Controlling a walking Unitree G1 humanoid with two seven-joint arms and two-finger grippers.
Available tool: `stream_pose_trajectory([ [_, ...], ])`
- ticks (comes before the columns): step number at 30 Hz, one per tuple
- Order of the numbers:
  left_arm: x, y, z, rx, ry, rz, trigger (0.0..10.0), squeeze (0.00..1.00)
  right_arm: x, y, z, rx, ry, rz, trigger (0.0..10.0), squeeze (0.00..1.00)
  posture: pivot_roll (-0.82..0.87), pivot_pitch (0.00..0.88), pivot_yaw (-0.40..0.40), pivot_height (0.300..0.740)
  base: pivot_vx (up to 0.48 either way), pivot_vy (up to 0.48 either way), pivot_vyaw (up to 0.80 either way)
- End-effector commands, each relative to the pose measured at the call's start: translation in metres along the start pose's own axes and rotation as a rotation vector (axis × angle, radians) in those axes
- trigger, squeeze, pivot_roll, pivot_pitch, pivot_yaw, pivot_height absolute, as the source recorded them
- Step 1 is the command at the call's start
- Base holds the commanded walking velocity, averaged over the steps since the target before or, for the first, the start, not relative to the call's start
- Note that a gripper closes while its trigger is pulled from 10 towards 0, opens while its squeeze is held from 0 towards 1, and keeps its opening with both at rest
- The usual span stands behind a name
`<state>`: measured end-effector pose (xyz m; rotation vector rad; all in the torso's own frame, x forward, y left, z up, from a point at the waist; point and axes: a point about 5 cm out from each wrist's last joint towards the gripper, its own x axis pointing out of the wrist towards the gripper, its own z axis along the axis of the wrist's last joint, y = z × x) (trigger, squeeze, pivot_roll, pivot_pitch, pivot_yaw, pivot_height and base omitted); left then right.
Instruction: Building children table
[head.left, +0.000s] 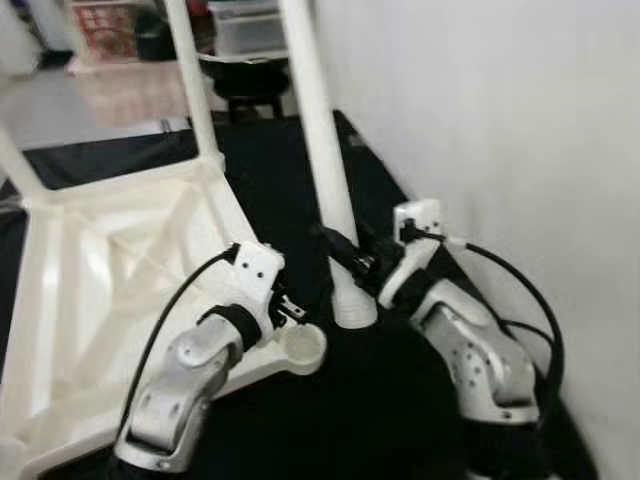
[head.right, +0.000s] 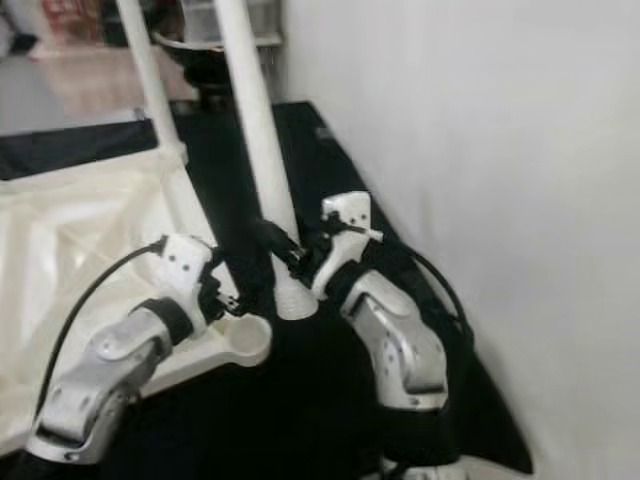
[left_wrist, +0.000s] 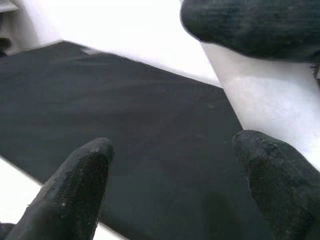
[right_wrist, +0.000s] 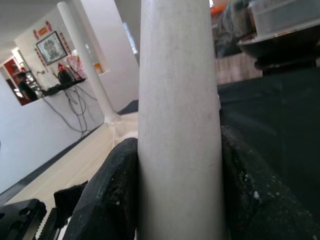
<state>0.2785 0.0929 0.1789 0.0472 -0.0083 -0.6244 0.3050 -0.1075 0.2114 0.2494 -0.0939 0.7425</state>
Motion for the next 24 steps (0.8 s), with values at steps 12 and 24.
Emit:
stream_pose_trajectory([
  [12, 0.0, 0.013, 0.011, 0.038, -0.028, 0.039, 10.0, 0.0, -0.001, 0.001, 0.002, -0.081, -0.007, 0.044, 10.0, 0.0, -0.15, 0.104, 0.005, 0.74, 0.0, 0.0, 0.0],
  [24, -0.009, 0.018, 0.061, -0.312, -0.2, -0.336, 10.0, 0.0, -0.044, -0.007, 0.017, -0.192, 0.02, 0.332, 10.0, 0.0, -0.13, 0.075, 0.027, 0.74, 0.0, 0.0, 0.0],
])
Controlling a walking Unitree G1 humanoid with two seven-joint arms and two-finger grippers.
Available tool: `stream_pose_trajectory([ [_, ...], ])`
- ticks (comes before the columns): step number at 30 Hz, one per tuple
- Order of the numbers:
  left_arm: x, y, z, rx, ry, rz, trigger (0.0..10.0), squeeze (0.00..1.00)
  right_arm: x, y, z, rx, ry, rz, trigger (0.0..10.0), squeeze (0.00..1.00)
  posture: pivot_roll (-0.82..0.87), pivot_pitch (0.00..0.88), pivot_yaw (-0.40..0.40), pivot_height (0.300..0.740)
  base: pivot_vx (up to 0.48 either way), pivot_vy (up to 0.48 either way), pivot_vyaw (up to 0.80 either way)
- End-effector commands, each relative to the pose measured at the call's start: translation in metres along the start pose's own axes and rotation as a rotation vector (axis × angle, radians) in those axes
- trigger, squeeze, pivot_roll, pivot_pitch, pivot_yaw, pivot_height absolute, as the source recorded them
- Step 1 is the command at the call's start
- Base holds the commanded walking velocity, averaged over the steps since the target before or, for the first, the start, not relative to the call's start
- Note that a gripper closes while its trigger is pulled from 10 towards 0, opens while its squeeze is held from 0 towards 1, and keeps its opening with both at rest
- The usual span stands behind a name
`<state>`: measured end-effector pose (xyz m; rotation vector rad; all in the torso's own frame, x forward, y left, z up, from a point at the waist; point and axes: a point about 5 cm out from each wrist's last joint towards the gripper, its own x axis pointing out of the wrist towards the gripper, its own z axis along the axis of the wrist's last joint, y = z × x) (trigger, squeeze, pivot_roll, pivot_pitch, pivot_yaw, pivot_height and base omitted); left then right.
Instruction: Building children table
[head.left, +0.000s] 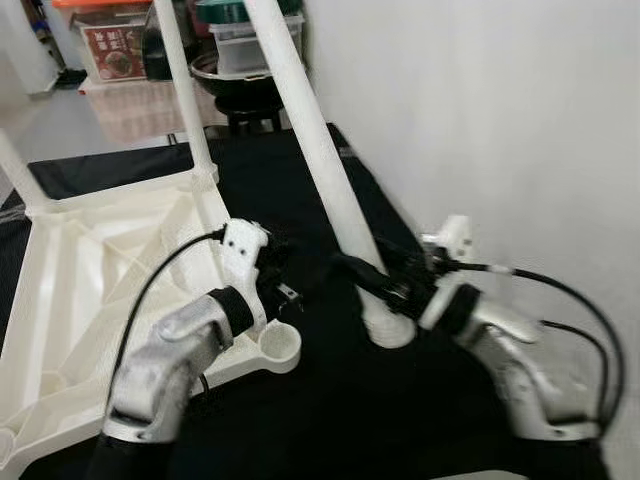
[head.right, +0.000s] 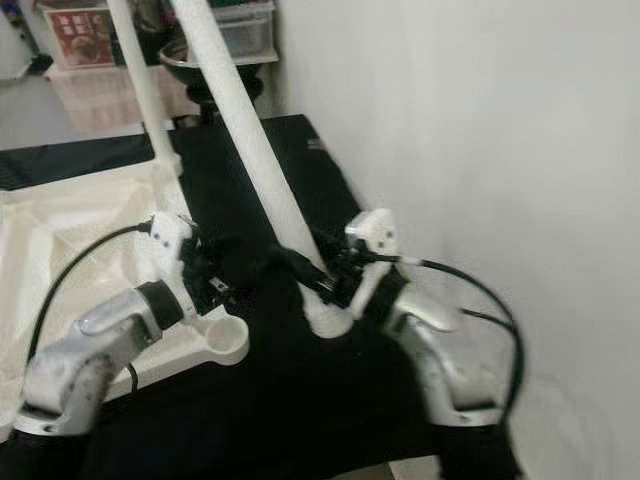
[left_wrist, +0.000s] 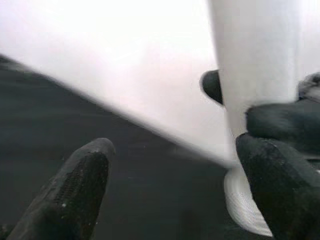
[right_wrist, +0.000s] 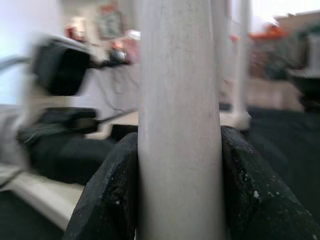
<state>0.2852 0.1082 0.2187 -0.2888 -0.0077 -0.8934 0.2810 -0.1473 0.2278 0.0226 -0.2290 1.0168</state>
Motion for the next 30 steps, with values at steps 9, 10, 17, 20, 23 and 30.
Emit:
stream_pose_trajectory([
  [9, -0.016, -0.024, 0.053, -0.121, -0.225, -0.372, 10.0, 1.0, -0.016, 0.002, -0.013, -0.049, 0.105, 0.077, 10.0, 0.0, -0.14, 0.074, 0.037, 0.74, 0.0, 0.0, 0.0],
  [10, -0.019, -0.026, 0.056, -0.107, -0.232, -0.404, 10.0, 1.0, -0.016, 0.0, -0.014, -0.057, 0.111, 0.063, 10.0, 0.0, -0.14, 0.074, 0.037, 0.74, 0.0, 0.0, 0.0],
  [17, -0.027, -0.027, 0.061, -0.108, -0.21, -0.438, 10.0, 1.0, -0.018, -0.004, -0.013, -0.059, 0.11, 0.066, 10.0, 0.0, -0.14, 0.074, 0.035, 0.74, 0.0, 0.0, 0.0],
  [20, -0.028, -0.021, 0.067, -0.117, -0.243, -0.392, 10.0, 1.0, -0.017, 0.004, -0.012, -0.066, 0.114, 0.132, 10.0, 0.0, -0.14, 0.074, 0.032, 0.74, 0.0, 0.0, 0.0],
  [23, -0.028, -0.017, 0.07, -0.121, -0.26, -0.365, 10.0, 1.0, -0.016, 0.013, -0.013, -0.084, 0.14, 0.2, 10.0, 0.0, -0.15, 0.074, 0.033, 0.74, 0.0, 0.0, 0.0],
  [30, -0.024, -0.019, 0.071, -0.129, -0.264, -0.381, 10.0, 1.0, -0.012, 0.025, -0.015, -0.12, 0.176, 0.286, 10.0, 0.0, -0.15, 0.074, 0.035, 0.74, 0.0, 0.0, 0.0],
])
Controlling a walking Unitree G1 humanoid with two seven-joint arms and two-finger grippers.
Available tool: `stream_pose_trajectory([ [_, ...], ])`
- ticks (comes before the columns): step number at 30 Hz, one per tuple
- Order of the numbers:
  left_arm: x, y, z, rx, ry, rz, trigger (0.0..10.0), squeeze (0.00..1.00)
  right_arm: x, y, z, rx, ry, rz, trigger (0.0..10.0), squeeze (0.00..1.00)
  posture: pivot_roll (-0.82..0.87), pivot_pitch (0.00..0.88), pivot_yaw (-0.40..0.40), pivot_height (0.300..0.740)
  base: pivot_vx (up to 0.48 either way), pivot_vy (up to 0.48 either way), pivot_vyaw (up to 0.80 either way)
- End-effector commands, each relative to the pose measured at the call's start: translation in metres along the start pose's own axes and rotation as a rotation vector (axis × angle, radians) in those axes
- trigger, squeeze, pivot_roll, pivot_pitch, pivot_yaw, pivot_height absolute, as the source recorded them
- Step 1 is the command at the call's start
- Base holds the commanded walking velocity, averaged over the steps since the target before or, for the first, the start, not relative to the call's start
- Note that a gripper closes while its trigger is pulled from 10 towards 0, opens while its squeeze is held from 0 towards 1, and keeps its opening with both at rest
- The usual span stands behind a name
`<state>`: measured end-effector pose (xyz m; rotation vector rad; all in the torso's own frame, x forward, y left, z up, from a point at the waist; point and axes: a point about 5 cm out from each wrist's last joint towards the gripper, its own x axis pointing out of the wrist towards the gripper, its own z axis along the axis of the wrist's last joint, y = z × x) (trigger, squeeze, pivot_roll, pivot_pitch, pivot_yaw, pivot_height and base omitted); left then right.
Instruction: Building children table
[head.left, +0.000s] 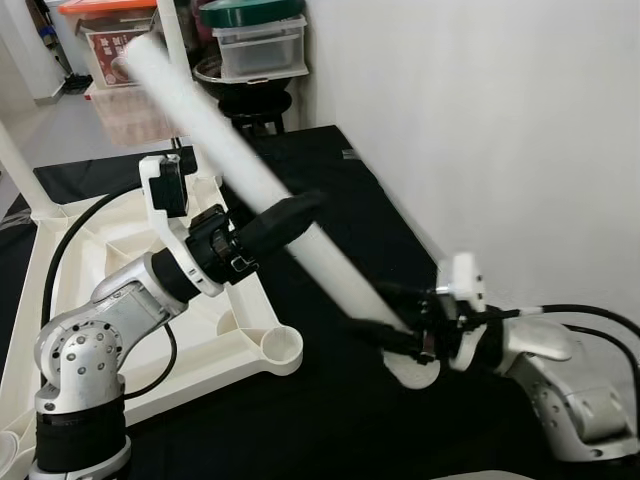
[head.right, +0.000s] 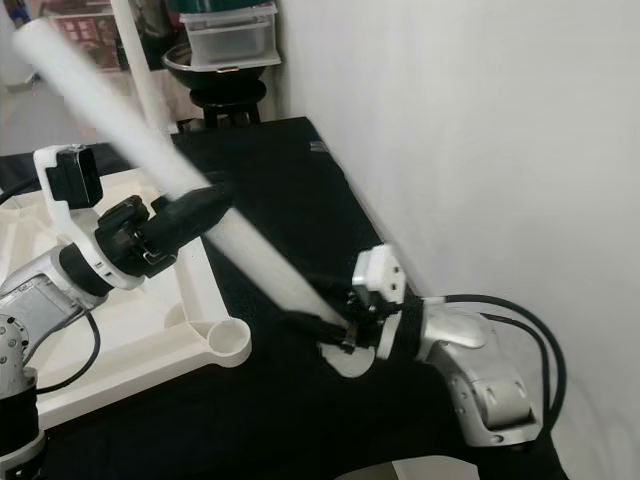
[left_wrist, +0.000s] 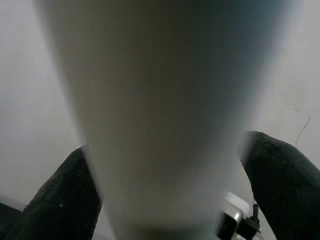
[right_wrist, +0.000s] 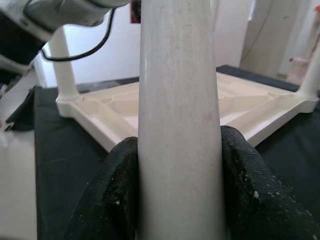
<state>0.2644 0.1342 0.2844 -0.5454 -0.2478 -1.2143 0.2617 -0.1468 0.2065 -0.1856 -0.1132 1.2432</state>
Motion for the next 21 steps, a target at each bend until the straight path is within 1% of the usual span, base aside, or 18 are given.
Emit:
stream_pose_trajectory([
  [1, 0.005, -0.004, 0.001, 0.001, 0.002, -0.034, 10.0, 0.92, 0.005, 0.008, 0.003, -0.041, 0.001, 0.055, 10.0, 0.0, -0.15, 0.074, 0.035, 0.74, 0.0, 0.0, 0.0],
  [3, 0.005, -0.004, 0.001, 0.001, 0.002, -0.034, 10.0, 0.92, 0.005, 0.008, 0.003, -0.041, 0.001, 0.055, 10.0, 0.0, -0.15, 0.074, 0.035, 0.74, 0.0, 0.0, 0.0],
  [4, 0.006, -0.005, 0.0, -0.004, 0.002, -0.048, 10.0, 0.07, 0.006, 0.011, 0.002, -0.048, 0.013, 0.074, 10.0, 0.0, -0.15, 0.074, 0.035, 0.74, 0.0, 0.0, 0.0],
  [5, 0.007, -0.007, 0.0, -0.014, -0.003, -0.065, 10.0, 0.0, 0.009, 0.012, 0.0, -0.057, 0.024, 0.087, 10.0, 0.0, -0.15, 0.074, 0.035, 0.74, 0.0, 0.0, 0.0],
  [7, 0.007, -0.008, 0.001, -0.021, -0.006, -0.076, 10.0, 0.0, 0.01, 0.013, 0.0, -0.062, 0.032, 0.095, 10.0, 0.0, -0.15, 0.075, 0.036, 0.74, 0.0, 0.0, 0.0],
  [8, 0.008, -0.009, 0.002, -0.029, -0.019, -0.086, 0.0, 0.0, 0.012, 0.013, 0.0, -0.065, 0.03, 0.096, 10.0, 0.0, -0.15, 0.075, 0.035, 0.74, 0.0, 0.0, 0.0],
  [10, 0.008, -0.009, 0.002, -0.029, -0.019, -0.086, 0.0, 0.0, 0.012, 0.013, 0.0, -0.065, 0.03, 0.096, 10.0, 0.0, -0.15, 0.075, 0.035, 0.74, 0.0, 0.0, 0.0],
  [13, 0.008, -0.015, 0.005, -0.038, -0.037, -0.129, 0.0, 0.0, 0.019, 0.012, 0.001, -0.069, 0.011, 0.091, 10.0, 0.0, -0.15, 0.078, 0.031, 0.74, 0.0, 0.0, 0.0],
  [21, 0.009, -0.014, 0.005, -0.025, -0.025, -0.126, 0.0, 0.0, 0.024, 0.01, 0.002, -0.076, 0.004, 0.082, 10.0, 0.0, -0.16, 0.084, 0.023, 0.74, 0.0, 0.0, 0.0],
])
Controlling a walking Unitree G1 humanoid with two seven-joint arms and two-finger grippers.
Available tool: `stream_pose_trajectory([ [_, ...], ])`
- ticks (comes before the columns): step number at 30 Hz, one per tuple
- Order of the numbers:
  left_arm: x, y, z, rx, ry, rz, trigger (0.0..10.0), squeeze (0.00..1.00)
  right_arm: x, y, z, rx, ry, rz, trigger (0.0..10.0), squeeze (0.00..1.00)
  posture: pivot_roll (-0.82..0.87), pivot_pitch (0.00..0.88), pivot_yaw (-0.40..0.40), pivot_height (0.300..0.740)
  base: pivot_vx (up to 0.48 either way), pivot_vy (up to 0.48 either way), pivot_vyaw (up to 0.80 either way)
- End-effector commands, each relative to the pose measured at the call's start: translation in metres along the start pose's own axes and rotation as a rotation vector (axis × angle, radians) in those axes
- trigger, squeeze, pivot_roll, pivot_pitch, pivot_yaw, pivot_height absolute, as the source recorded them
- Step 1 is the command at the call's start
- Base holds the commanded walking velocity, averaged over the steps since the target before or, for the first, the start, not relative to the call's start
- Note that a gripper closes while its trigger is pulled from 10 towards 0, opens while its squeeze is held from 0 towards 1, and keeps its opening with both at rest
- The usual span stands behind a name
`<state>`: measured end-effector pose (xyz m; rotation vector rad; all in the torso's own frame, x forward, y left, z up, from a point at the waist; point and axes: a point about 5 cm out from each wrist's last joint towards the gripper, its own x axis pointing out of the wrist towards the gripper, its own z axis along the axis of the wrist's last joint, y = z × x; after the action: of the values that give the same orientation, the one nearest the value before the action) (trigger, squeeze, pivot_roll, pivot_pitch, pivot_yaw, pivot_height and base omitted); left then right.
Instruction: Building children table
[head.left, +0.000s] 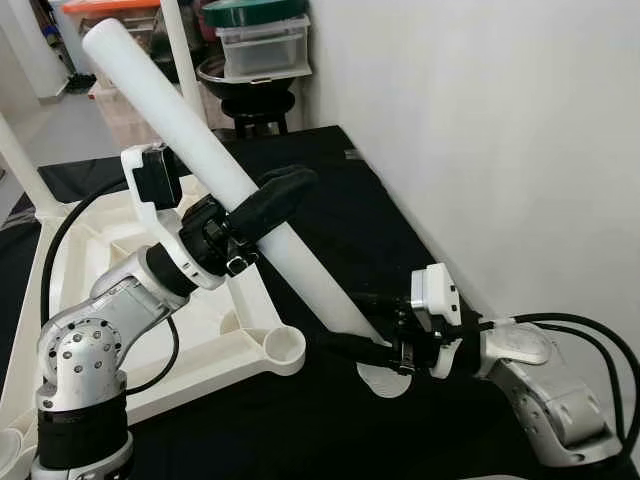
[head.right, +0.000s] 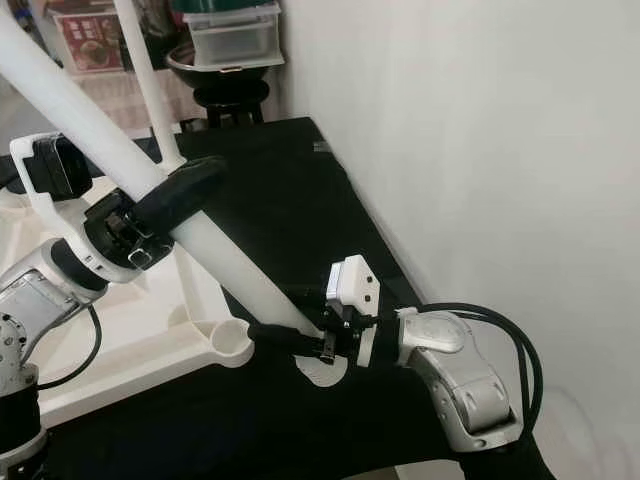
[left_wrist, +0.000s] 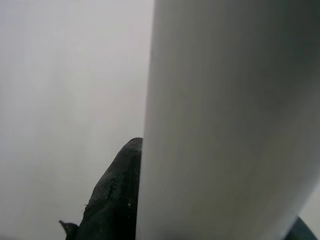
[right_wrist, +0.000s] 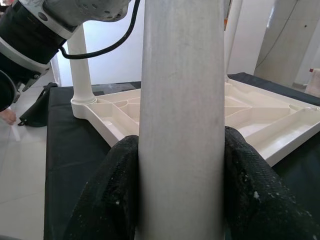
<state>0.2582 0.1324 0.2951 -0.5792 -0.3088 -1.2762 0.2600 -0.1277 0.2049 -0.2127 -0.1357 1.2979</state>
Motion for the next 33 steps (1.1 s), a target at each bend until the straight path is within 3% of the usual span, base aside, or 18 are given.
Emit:
stream_pose_trajectory([
  [1, 0.005, -0.005, -0.003, -0.019, 0.025, -0.05, 0.0, 0.0, 0.006, 0.002, 0.002, -0.043, 0.013, 0.027, 10.0, 0.0, -0.16, 0.084, 0.023, 0.74, 0.0, 0.0, 0.0],
  [8, 0.008, -0.002, -0.002, 0.033, 0.078, -0.047, 0.0, 0.0, 0.014, -0.008, 0.002, -0.042, 0.023, -0.039, 10.0, 0.0, -0.16, 0.084, 0.019, 0.74, 0.0, 0.0, 0.0],
  [9, 0.01, -0.001, 0.001, 0.058, 0.099, -0.059, 0.0, 0.0, 0.017, -0.014, 0.004, -0.033, 0.013, -0.072, 10.0, 0.42, -0.16, 0.083, 0.017, 0.74, 0.0, 0.0, 0.0],
  [10, 0.01, -0.001, 0.001, 0.058, 0.099, -0.059, 0.0, 0.0, 0.017, -0.014, 0.004, -0.033, 0.013, -0.072, 10.0, 0.42, -0.16, 0.083, 0.017, 0.74, 0.0, 0.0, 0.0],
  [11, 0.011, -0.001, 0.002, 0.073, 0.111, -0.065, 0.0, 0.0, 0.018, -0.017, 0.007, -0.018, -0.014, -0.078, 10.0, 1.0, -0.16, 0.082, 0.017, 0.74, 0.0, 0.0, 0.0],
  [12, 0.011, -0.001, 0.002, 0.073, 0.111, -0.065, 0.0, 0.0, 0.018, -0.017, 0.007, -0.018, -0.014, -0.078, 10.0, 1.0, -0.16, 0.082, 0.017, 0.74, 0.0, 0.0, 0.0],
  [14, 0.015, 0.001, 0.005, 0.096, 0.125, -0.073, 1.0, 0.0, 0.02, -0.02, 0.011, -0.011, -0.046, -0.079, 10.0, 1.0, -0.16, 0.079, 0.014, 0.74, 0.0, 0.0, 0.0],
  [15, 0.019, 0.001, 0.006, 0.116, 0.143, -0.091, 3.4, 0.0, 0.021, -0.02, 0.013, -0.015, -0.047, -0.062, 10.0, 1.0, -0.16, 0.076, 0.011, 0.74, 0.0, 0.0, 0.0],
  [17, 0.023, 0.001, 0.006, 0.133, 0.158, -0.112, 3.6, 0.0, 0.022, -0.02, 0.013, -0.021, -0.042, -0.041, 10.0, 1.0, -0.16, 0.075, 0.011, 0.74, 0.0, 0.0, 0.0],
  [23, 0.045, -0.009, 0.01, 0.196, 0.226, -0.306, 3.3, 0.0, 0.036, -0.012, 0.015, -0.051, -0.002, 0.091, 10.0, 1.0, -0.17, 0.059, 0.002, 0.74, 0.0, 0.0, 0.0],
  [24, 0.05, -0.012, 0.012, 0.202, 0.234, -0.355, 3.0, 0.0, 0.041, -0.011, 0.015, -0.054, 0.001, 0.108, 10.0, 0.24, -0.17, 0.054, 0.001, 0.74, 0.0, 0.0, 0.0],
  [25, 0.05, -0.012, 0.012, 0.202, 0.234, -0.355, 3.0, 0.0, 0.041, -0.011, 0.015, -0.054, 0.001, 0.108, 10.0, 0.24, -0.17, 0.054, 0.001, 0.74, 0.0, 0.0, 0.0],
  [26, 0.056, -0.015, 0.014, 0.21, 0.245, -0.41, 3.0, 0.0, 0.049, -0.011, 0.016, -0.06, 0.005, 0.111, 10.0, 0.0, -0.17, 0.054, 0.001, 0.74, 0.0, 0.0, 0.0],
  [28, 0.065, -0.019, 0.017, 0.218, 0.265, -0.496, 2.9, 0.0, 0.061, -0.015, 0.018, -0.081, 0.007, 0.092, 10.0, 0.0, -0.17, 0.046, 0.003, 0.74, 0.0, 0.0, 0.0],
  [33, 0.069, -0.021, 0.019, 0.22, 0.293, -0.555, 2.7, 0.0, 0.067, -0.022, 0.022, -0.098, -0.005, 0.045, 10.0, 0.0, -0.15, 0.043, 0.012, 0.74, 0.0, 0.0, 0.0],
])
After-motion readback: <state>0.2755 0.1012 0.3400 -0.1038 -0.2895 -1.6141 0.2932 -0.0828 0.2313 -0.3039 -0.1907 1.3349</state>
